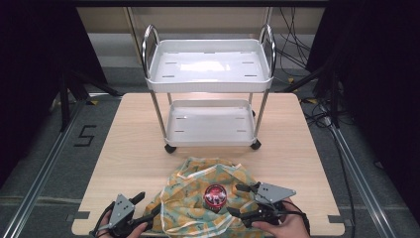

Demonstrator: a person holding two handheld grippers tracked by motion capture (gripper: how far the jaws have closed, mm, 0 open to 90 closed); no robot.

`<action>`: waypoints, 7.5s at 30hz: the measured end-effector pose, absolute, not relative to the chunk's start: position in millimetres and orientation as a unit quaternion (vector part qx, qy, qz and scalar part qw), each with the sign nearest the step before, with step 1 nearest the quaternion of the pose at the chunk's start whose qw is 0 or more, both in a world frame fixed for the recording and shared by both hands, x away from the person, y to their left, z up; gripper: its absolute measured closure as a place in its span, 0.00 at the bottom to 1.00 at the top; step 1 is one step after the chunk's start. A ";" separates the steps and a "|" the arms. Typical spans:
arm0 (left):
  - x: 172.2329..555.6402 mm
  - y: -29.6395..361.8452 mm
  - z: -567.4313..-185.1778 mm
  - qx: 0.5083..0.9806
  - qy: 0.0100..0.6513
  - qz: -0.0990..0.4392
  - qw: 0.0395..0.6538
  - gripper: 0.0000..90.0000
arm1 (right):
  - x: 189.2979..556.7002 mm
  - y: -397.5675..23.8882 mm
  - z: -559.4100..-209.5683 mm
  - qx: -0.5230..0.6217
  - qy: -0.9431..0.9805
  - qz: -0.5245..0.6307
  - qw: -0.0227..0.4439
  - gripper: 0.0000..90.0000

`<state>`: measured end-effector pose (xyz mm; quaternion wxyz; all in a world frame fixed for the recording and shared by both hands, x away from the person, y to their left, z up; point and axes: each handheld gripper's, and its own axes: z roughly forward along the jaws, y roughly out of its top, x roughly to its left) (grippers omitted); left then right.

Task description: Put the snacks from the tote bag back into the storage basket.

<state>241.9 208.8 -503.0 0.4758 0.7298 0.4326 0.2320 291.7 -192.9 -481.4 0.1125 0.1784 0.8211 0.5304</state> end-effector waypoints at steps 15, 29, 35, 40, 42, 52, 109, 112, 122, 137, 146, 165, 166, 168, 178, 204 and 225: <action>243.1 208.1 -504.3 0.733 0.429 0.233 0.473 0.34 | 303.6 -162.0 -489.9 0.172 0.839 0.506 0.098 0.24; 243.7 207.2 -505.0 0.735 0.427 0.233 0.472 0.35 | 318.4 -148.6 -497.3 0.156 0.848 0.498 0.096 0.22; 243.6 205.9 -505.3 0.732 0.428 0.232 0.476 0.35 | 320.0 -146.0 -498.2 0.162 0.851 0.491 0.088 0.23; 243.0 206.7 -504.3 0.740 0.427 0.236 0.463 0.35 | 320.6 -143.5 -499.5 0.161 0.849 0.496 0.086 0.25; 243.1 206.6 -504.4 0.739 0.427 0.236 0.464 0.35 | 320.8 -142.2 -499.9 0.159 0.849 0.496 0.086 0.26; 243.2 206.6 -504.8 0.739 0.426 0.237 0.466 0.35 | 320.2 -140.4 -500.0 0.152 0.850 0.496 0.091 0.29; 243.8 207.7 -504.8 0.731 0.427 0.240 0.474 0.36 | 326.8 -135.6 -462.3 0.146 0.823 0.536 0.118 0.29; 243.3 208.1 -504.2 0.731 0.430 0.242 0.472 0.36 | 328.2 -134.7 -457.6 0.147 0.825 0.535 0.111 0.29; 242.9 208.5 -503.6 0.730 0.430 0.246 0.471 0.36 | 331.4 -128.7 -452.3 0.145 0.822 0.538 0.119 0.29; 243.2 207.7 -504.7 0.725 0.434 0.242 0.477 0.36 | 339.2 -121.6 -438.5 0.147 0.814 0.548 0.127 0.30; 243.4 208.8 -504.2 0.729 0.428 0.243 0.476 0.36 | 343.7 -117.3 -435.5 0.147 0.814 0.547 0.127 0.30; 243.2 208.4 -504.0 0.728 0.428 0.244 0.477 0.35 | 351.1 -112.9 -428.4 0.149 0.810 0.552 0.134 0.30; 243.0 207.7 -504.7 0.723 0.434 0.242 0.480 0.35 | 351.7 -113.3 -427.3 0.145 0.811 0.550 0.134 0.30; 243.0 207.7 -504.6 0.724 0.434 0.242 0.479 0.35 | 351.5 -112.2 -426.1 0.148 0.809 0.553 0.134 0.30; 243.3 208.6 -503.9 0.730 0.426 0.245 0.476 0.35 | 356.1 -108.4 -420.1 0.142 0.810 0.553 0.138 0.30; 242.2 208.9 -502.6 0.728 0.428 0.250 0.474 0.36 | 367.1 -99.4 -416.4 0.147 0.806 0.553 0.151 0.30; 242.0 209.2 -502.1 0.729 0.426 0.252 0.473 0.36 | 375.9 -94.9 -415.4 0.154 0.806 0.551 0.151 0.30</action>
